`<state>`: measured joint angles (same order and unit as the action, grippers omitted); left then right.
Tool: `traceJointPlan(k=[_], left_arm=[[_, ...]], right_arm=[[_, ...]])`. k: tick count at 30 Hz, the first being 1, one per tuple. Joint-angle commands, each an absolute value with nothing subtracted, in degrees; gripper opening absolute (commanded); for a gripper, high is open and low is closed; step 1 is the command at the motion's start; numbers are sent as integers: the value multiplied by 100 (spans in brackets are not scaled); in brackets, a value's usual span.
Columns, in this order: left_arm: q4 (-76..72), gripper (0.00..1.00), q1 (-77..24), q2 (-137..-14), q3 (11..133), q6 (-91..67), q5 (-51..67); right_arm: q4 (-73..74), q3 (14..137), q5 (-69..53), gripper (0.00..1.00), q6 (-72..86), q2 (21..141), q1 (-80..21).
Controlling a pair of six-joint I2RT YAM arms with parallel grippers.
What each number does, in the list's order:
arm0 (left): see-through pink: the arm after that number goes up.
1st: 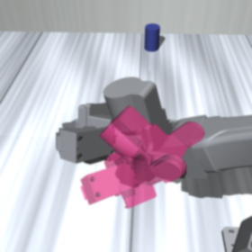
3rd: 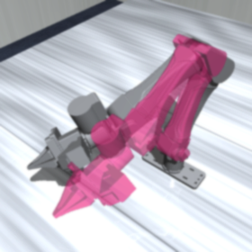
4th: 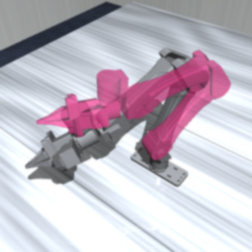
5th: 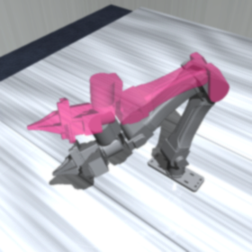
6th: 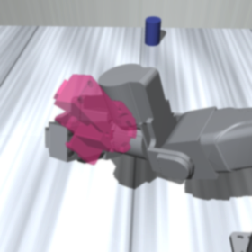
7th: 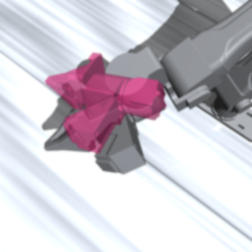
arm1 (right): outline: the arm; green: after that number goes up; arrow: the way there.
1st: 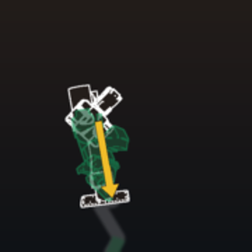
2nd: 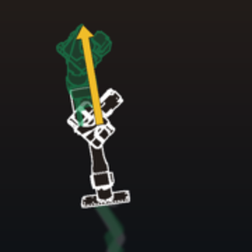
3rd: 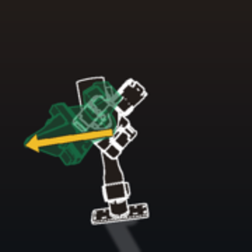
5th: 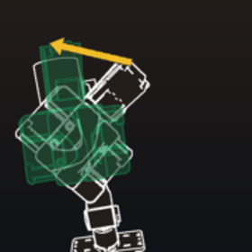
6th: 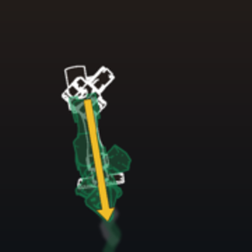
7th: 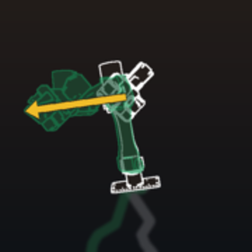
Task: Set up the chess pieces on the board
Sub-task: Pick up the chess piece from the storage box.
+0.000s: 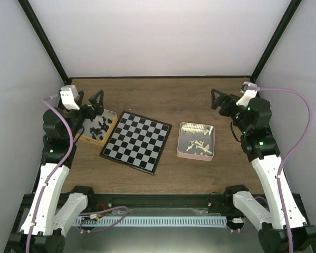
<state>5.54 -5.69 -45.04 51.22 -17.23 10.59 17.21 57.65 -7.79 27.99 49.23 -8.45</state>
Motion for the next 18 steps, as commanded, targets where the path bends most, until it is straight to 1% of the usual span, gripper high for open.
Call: traceJointPlan(k=[1,6,11,14,18], left_arm=[[-354,99,-382,-4607,4915,-2031,1991],[-1159,100,-293,-4771,4503,-2320,2462],[-1604,100,-261,-5176,4452,-2467,2942],[-1975,100,-250,-5548,4496,-2570,3276],[-2297,100,-245,-6156,4772,-2702,3759]], right_arm=[[1503,5698,-1342,99,3163,5081,-614],[1442,5720,-1837,94,3308,5681,-514],[1491,5980,-2612,84,2972,6570,-484],[1861,6327,-2408,79,2696,7160,-663],[2498,6856,-1724,76,2399,7912,-1111]])
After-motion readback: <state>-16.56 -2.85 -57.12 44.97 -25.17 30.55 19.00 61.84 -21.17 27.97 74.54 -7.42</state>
